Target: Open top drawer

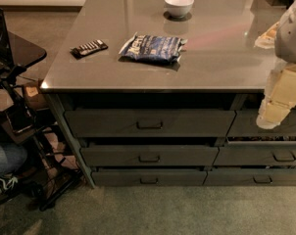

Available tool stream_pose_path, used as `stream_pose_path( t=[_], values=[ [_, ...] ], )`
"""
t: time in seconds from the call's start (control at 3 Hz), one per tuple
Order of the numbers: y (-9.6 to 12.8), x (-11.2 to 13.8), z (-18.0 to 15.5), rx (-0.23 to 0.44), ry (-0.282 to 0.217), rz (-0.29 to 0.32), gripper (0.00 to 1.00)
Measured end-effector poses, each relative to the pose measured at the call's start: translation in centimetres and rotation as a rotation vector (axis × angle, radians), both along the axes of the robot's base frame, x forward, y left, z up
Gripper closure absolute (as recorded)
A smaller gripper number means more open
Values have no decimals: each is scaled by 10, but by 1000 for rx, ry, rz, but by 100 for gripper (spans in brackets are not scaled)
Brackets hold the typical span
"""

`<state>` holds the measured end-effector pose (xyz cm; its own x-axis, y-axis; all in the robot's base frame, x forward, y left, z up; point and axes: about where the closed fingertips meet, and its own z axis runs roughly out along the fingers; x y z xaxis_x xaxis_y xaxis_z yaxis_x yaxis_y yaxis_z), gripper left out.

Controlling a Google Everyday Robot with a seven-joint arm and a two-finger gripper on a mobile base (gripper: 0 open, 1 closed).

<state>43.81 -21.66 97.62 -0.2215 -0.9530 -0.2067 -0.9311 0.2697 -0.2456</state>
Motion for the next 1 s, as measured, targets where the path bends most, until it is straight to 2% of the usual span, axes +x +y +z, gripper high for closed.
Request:
stream_pose_path(
  t=[0.33, 0.67, 1.0],
  values=[
    [0, 0, 0, 0, 0, 0, 0],
    [7, -1, -24, 30, 15, -1, 0],
    [31, 4, -89, 122, 77, -9, 0]
  ],
)
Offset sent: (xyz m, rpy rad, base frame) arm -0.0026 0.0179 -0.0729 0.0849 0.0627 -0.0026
